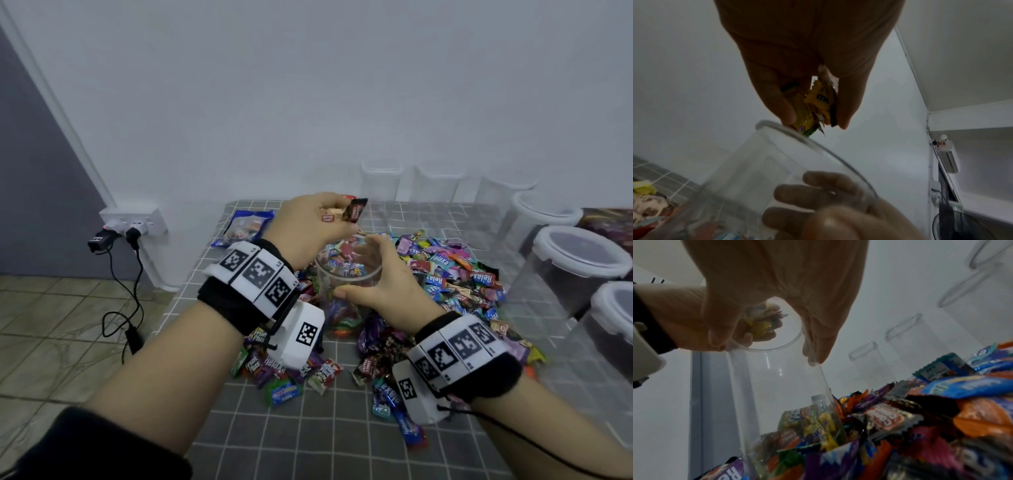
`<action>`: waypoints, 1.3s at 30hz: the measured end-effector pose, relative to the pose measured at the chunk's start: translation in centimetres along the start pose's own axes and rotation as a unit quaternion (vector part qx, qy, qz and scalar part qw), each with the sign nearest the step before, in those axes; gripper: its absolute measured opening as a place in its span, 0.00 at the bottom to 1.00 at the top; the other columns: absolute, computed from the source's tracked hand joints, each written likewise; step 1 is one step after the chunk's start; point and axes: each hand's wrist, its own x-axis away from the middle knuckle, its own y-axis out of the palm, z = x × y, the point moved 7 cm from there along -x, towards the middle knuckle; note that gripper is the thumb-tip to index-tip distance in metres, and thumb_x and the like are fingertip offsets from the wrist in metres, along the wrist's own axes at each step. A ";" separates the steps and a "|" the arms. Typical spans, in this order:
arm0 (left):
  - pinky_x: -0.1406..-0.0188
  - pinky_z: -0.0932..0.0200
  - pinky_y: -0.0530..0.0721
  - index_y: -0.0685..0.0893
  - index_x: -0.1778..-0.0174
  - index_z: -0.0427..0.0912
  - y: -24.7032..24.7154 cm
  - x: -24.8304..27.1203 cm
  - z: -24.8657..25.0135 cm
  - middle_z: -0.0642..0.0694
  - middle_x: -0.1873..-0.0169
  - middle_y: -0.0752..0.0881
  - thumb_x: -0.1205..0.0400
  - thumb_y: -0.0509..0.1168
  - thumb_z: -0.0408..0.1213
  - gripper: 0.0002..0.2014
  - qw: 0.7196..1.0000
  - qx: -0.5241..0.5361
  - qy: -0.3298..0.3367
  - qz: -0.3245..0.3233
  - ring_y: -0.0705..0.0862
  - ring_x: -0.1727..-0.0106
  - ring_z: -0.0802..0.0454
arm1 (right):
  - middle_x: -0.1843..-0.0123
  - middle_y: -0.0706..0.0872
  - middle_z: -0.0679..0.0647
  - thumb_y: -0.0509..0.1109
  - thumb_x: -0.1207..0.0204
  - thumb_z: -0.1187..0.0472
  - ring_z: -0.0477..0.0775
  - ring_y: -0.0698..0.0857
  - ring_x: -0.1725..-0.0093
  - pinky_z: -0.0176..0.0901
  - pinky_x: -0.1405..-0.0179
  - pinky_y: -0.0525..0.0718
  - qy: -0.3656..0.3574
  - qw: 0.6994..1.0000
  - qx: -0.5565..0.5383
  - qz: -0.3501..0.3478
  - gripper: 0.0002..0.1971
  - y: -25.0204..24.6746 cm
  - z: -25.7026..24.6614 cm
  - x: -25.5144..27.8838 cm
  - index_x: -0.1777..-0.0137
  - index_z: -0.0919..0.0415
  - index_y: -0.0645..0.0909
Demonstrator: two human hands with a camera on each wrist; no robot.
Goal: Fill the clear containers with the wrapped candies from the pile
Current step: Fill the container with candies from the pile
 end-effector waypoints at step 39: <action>0.23 0.36 0.62 0.45 0.18 0.57 2.8 2.7 -13.7 0.43 0.17 0.46 0.32 0.73 0.60 0.54 0.824 -0.447 -0.233 -0.260 0.51 0.18 0.35 | 0.15 0.45 0.51 0.72 0.32 0.36 0.60 0.53 0.17 0.60 0.26 0.69 0.134 0.848 0.462 -0.222 0.53 -0.3 7.0 -0.9 0.16 0.45 0.41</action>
